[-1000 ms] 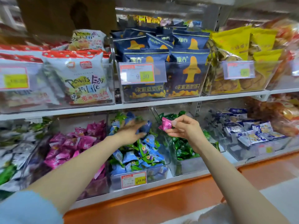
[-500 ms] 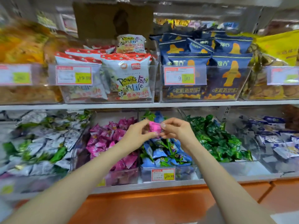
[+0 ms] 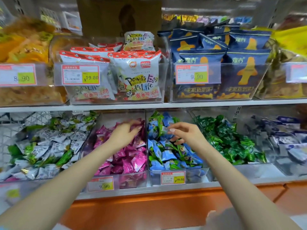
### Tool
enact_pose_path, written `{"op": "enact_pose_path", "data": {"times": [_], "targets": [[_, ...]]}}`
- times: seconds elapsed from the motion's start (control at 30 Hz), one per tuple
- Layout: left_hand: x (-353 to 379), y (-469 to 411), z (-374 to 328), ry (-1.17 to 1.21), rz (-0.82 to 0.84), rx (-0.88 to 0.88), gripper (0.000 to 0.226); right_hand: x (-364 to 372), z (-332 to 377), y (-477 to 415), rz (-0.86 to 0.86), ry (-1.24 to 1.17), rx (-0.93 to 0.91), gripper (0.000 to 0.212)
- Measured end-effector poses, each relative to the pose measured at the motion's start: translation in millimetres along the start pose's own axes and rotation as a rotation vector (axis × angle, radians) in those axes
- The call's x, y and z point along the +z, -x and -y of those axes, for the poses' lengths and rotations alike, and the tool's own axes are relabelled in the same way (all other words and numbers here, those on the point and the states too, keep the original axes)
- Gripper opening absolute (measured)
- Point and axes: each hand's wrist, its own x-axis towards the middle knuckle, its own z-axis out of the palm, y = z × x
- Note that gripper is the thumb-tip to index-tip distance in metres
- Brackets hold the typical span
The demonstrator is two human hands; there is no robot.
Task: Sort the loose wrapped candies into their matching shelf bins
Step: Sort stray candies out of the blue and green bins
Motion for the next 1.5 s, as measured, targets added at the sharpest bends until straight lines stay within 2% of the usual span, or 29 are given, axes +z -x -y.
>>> {"op": "enact_pose_path", "data": {"times": [0.17, 0.3, 0.4, 0.47, 0.53, 0.6, 0.67, 0.77, 0.83, 0.9, 1.0, 1.1, 1.23, 1.33, 1.43, 1.5], "targets": [[38.4, -11.8, -56.1, 0.004, 0.087, 0.220, 0.033, -26.6, -7.2, 4.1, -0.085, 0.071, -0.046, 0.012], [77.7, -23.6, -102.4, 0.039, 0.153, 0.340, 0.035, -62.1, -18.9, 3.9, -0.244, 0.076, -0.093, 0.011], [103.8, -33.9, -128.4, 0.016, 0.217, 0.392, 0.041, -103.1, -39.4, 0.7, -0.381, 0.253, -0.155, 0.015], [118.4, -40.6, -138.8, -0.033, 0.271, 0.406, 0.047, -131.4, -57.6, -0.1, -0.290, 0.594, -0.099, 0.023], [131.4, -47.1, -141.6, -0.083, 0.326, 0.393, 0.054, -148.8, -78.1, 0.0, -0.010, 0.865, -0.024, 0.053], [143.0, -53.6, -138.3, -0.138, 0.349, 0.379, 0.060, -151.0, -93.9, -2.8, 0.189, 0.994, -0.004, 0.077], [151.9, -58.3, -133.4, -0.164, 0.320, 0.385, 0.059, -146.9, -103.6, -10.3, 0.222, 1.116, -0.044, 0.086], [154.9, -61.4, -128.8, -0.156, 0.231, 0.407, 0.054, -141.2, -108.6, -24.3, 0.229, 1.277, -0.071, 0.085], [151.8, -61.8, -125.9, -0.180, 0.204, 0.436, 0.050, -139.8, -109.6, -29.4, 0.230, 1.286, -0.070, 0.078], [148.0, -62.5, -123.4, -0.229, 0.207, 0.478, 0.048, -142.7, -109.3, -31.6, 0.181, 1.229, -0.090, 0.061], [143.5, -63.9, -119.8, -0.246, 0.240, 0.505, 0.059, -153.3, -104.8, -33.3, 0.098, 1.173, -0.081, 0.048], [142.5, -64.8, -116.9, -0.221, 0.253, 0.526, 0.076, -165.1, -102.9, -32.9, 0.040, 1.173, -0.031, 0.046], [143.6, -65.4, -113.8, -0.211, 0.241, 0.543, 0.079, -173.9, -102.8, -28.9, -0.066, 1.217, -0.003, 0.044], [143.8, -65.3, -114.7, -0.218, 0.251, 0.542, 0.084, -174.4, -102.3, -25.3, -0.054, 1.200, 0.016, 0.046], [142.7, -69.4, -122.8, -0.253, 0.261, 0.542, 0.079, -178.8, -96.5, -15.9, 0.023, 1.024, -0.022, 0.057], [143.1, -75.0, -135.4, -0.255, 0.261, 0.533, 0.065, -187.3, -90.4, -7.4, -0.027, 0.871, -0.050, 0.057]]}}
